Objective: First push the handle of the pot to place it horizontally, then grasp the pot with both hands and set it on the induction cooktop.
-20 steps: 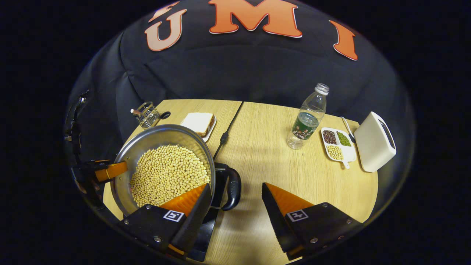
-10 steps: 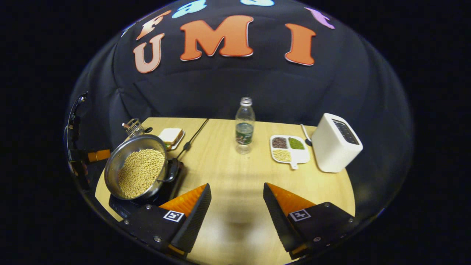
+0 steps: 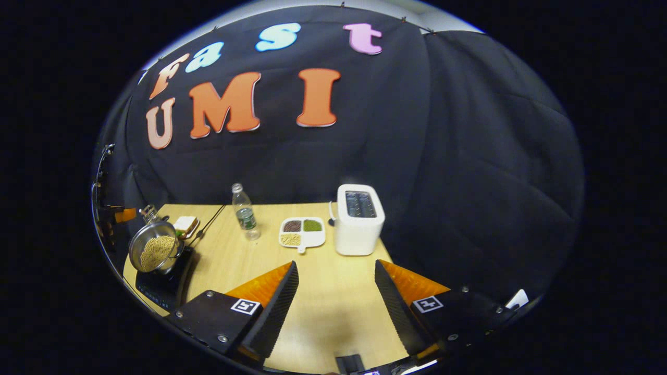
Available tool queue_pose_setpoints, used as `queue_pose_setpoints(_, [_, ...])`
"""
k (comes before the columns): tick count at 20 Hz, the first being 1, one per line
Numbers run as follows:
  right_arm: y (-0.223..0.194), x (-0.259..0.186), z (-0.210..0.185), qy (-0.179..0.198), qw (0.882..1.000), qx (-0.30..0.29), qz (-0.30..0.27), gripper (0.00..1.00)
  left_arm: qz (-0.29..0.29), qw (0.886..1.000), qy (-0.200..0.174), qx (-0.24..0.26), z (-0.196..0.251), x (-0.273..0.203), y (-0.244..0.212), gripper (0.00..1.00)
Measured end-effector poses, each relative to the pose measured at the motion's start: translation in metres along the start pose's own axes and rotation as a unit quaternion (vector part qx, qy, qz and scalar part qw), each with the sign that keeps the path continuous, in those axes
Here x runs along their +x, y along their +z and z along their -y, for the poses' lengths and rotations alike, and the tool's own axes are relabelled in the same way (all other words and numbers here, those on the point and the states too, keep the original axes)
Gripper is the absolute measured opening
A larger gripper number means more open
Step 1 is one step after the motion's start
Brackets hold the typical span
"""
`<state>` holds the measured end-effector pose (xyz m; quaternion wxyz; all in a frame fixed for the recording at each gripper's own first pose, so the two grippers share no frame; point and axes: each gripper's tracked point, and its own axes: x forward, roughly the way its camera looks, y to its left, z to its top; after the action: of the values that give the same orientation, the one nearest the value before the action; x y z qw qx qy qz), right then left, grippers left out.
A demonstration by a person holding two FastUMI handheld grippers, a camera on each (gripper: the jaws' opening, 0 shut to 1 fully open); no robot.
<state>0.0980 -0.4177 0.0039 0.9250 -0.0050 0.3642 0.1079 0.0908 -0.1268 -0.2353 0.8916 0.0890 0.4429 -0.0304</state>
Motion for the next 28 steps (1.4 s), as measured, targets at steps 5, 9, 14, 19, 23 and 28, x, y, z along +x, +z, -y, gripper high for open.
queue_pose_setpoints(5, [0.085, -0.072, 0.051, -0.021, 0.994, 0.015, 0.107, 0.91, 0.102, 0.994, -0.027, -0.040, 0.029, -0.032, 0.092, 0.96])
queue_pose_setpoints(9, [0.148, -0.123, 0.083, -0.040, 0.982, 0.004, 0.182, 0.91, 0.194, 0.977, -0.046, -0.075, 0.030, -0.074, 0.174, 0.96])
queue_pose_setpoints(14, [0.205, -0.171, 0.082, -0.050, 0.967, -0.006, 0.249, 0.91, 0.281, 0.952, -0.063, -0.103, 0.030, -0.130, 0.252, 0.92])
queue_pose_setpoints(19, [0.246, -0.191, 0.068, -0.057, 0.955, -0.033, 0.290, 0.92, 0.347, 0.923, -0.110, -0.127, 0.044, -0.180, 0.300, 0.91])
queue_pose_setpoints(23, [0.275, -0.204, 0.035, -0.042, 0.943, -0.040, 0.326, 0.90, 0.393, 0.904, -0.116, -0.122, 0.041, -0.219, 0.324, 0.92])
queue_pose_setpoints(28, [0.294, -0.202, 0.015, -0.042, 0.935, -0.046, 0.349, 0.93, 0.451, 0.878, -0.090, -0.132, 0.019, -0.255, 0.342, 0.93])
